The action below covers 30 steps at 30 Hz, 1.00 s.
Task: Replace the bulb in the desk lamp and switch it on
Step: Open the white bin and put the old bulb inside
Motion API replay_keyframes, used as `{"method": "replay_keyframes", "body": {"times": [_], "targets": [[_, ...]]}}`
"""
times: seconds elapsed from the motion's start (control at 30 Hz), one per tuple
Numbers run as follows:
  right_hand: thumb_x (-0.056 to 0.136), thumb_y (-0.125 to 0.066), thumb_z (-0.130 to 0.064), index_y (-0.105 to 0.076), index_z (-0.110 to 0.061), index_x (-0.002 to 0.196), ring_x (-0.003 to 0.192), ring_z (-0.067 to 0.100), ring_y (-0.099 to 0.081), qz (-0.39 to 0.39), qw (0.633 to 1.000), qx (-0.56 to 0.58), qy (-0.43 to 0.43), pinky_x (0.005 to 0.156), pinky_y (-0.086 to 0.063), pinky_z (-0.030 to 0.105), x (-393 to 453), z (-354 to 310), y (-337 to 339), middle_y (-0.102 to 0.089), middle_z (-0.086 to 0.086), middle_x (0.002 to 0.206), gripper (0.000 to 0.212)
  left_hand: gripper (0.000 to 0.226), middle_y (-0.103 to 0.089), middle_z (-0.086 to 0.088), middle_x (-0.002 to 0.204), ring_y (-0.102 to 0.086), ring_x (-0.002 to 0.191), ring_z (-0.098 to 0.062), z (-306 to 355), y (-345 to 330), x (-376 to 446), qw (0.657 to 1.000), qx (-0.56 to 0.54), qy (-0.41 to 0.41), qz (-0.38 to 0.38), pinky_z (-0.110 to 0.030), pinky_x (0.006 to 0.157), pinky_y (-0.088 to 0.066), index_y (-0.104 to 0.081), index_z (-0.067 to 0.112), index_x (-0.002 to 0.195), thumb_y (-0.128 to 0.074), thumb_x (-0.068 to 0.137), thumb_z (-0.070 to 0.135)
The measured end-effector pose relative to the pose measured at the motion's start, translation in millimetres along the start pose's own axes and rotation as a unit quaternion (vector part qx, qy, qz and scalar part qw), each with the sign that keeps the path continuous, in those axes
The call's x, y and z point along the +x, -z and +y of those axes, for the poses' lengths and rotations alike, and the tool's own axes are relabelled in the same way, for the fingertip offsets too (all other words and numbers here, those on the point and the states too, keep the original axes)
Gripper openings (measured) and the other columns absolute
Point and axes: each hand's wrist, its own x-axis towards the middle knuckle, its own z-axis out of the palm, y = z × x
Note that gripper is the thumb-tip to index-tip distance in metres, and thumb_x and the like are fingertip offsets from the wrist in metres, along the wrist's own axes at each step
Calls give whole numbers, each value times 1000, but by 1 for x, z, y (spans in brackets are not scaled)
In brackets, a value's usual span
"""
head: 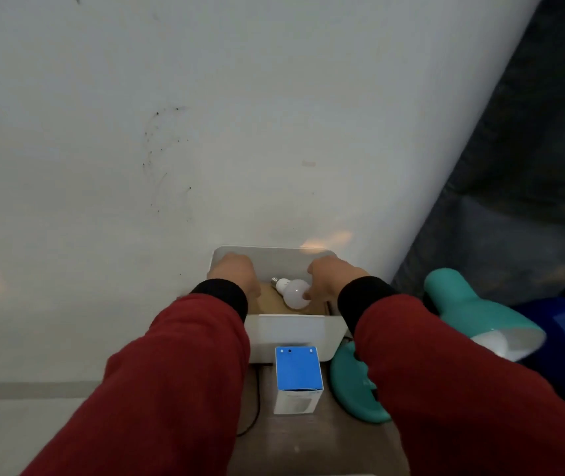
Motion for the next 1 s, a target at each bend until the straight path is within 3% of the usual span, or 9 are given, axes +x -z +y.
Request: {"method": "replay_keyframes", "body": {"times": [0.3,0.57,0.67,0.83,1.0], "targets": [[88,-61,-35,-48,-12,136,123,25,-52,54,999,0,-11,96,-43,30,-93,5,29,-50,9,138,54,48,-54,-12,125,-57,113,-27,-7,36,-80,998,4,-4,57,-29,87,-49,-54,6,124,-64,82,27],[88,-60,-35,-51,-12,133,123,26,-52,95,994,57,-9,98,-43,32,-183,18,8,-55,9,135,51,46,-54,-14,126,-56,113,-27,-10,26,-170,996,-3,-22,88,-27,86,-46,-54,5,121,-62,84,31],[89,-60,-34,-43,-14,139,129,28,-46,119,987,110,-2,104,-40,35,-212,22,-17,-49,11,140,57,49,-55,-15,128,-53,117,-28,-12,3,-202,994,-55,-26,93,-28,90,-45,-54,5,123,-62,84,35],[87,-62,-36,-24,-22,148,133,29,-42,127,971,202,1,110,-35,36,-243,21,-87,-44,14,144,74,78,-43,-15,141,-43,130,-30,-27,-64,-251,974,-207,-37,86,-33,103,-38,-26,15,145,-67,81,34],[88,-62,-30,-18,-24,150,138,29,-34,100,961,259,-1,112,-29,37,-262,16,-158,-36,12,150,76,85,-27,-14,152,-26,141,-27,-41,-140,-279,956,-276,-43,86,-35,112,-26,-13,19,150,-65,85,35]]}}
